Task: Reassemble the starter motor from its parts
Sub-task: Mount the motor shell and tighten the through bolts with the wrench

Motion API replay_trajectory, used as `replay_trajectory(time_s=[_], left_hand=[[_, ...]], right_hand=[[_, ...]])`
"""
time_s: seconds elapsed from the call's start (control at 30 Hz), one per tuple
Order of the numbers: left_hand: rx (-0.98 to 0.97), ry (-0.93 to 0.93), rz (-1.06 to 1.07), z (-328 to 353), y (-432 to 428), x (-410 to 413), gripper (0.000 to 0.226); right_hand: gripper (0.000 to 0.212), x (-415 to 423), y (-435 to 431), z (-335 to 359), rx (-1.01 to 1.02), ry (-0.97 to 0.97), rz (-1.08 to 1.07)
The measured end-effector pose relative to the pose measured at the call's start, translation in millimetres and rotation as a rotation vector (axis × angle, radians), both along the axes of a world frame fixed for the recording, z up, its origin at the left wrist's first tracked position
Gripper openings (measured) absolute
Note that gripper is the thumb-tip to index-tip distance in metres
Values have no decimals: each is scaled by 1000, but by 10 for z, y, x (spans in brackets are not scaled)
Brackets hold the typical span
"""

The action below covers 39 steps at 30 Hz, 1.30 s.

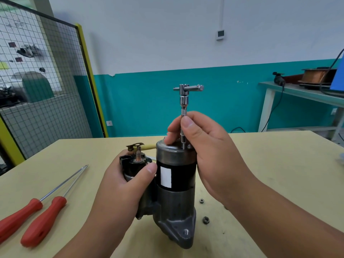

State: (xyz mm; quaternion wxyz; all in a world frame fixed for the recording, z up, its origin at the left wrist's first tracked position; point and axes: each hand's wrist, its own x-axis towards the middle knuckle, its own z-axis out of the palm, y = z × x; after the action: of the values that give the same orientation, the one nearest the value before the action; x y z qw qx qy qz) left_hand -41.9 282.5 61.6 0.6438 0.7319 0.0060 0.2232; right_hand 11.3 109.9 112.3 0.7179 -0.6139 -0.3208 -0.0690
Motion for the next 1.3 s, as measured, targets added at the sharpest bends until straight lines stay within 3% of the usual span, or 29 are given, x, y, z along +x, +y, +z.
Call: replay_trajectory(time_s=[1.3], left_hand=[[-6,-14,18,-61,40,38,42]], right_hand=[[26,-5,62,-46,62,55,12]])
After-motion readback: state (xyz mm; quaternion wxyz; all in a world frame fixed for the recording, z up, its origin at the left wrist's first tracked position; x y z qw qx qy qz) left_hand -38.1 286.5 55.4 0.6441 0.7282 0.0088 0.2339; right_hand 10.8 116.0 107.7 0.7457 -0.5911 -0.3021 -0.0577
